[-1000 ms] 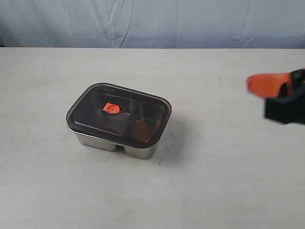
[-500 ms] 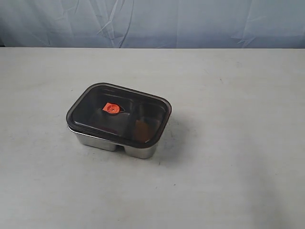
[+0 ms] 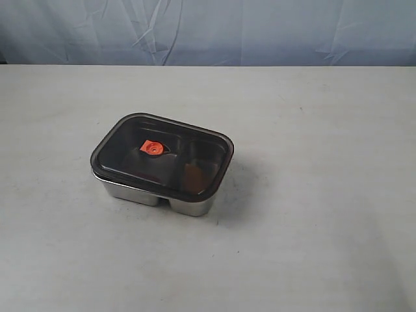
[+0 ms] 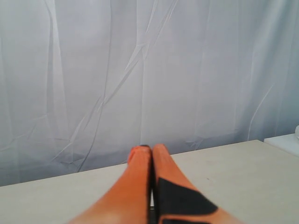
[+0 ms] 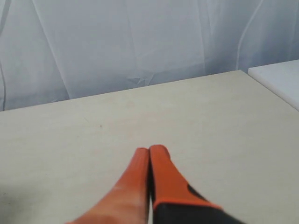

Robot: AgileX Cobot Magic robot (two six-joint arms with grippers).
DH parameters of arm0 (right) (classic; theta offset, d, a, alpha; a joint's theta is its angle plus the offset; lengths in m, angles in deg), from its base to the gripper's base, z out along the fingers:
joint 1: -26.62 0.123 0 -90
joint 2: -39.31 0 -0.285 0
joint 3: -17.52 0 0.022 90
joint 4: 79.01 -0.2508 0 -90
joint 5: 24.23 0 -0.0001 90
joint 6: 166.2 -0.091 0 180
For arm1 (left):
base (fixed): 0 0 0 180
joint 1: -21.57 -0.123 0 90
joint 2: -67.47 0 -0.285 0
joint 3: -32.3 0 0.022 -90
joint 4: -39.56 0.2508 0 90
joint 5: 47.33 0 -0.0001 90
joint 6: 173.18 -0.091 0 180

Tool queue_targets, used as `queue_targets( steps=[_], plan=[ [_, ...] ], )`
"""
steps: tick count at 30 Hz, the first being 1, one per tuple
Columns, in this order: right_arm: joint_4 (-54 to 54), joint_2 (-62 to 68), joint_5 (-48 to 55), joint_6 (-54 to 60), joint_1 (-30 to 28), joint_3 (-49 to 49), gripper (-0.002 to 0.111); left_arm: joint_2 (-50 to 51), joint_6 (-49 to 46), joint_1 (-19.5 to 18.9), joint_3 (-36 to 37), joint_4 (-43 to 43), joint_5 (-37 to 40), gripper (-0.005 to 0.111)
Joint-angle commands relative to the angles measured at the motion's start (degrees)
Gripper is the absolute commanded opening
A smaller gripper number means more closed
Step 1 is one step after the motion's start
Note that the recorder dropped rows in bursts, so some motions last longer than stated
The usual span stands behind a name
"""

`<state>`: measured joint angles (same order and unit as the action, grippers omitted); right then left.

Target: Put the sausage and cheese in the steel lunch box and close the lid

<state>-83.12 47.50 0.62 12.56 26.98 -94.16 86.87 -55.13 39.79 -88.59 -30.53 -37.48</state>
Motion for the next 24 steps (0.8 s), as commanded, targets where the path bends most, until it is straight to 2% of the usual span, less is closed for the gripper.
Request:
queue_targets(
  steps=[1,14,24],
  plan=[
    [2.4,-0.4,-0.2,0.3,-0.4,1.8,-0.001,-0.4,0.3,0.1,0.4,-0.7,-0.4,0.000],
    [3.4,-0.4,-3.0,0.2,-0.4,8.7,-0.001,-0.4,0.3,0.1,0.4,-0.7,-0.4,0.000],
    [3.4,-0.4,-4.4,0.2,-0.4,8.9,-0.001,-0.4,0.3,0.1,0.4,-0.7,-0.4,0.000]
  ],
)
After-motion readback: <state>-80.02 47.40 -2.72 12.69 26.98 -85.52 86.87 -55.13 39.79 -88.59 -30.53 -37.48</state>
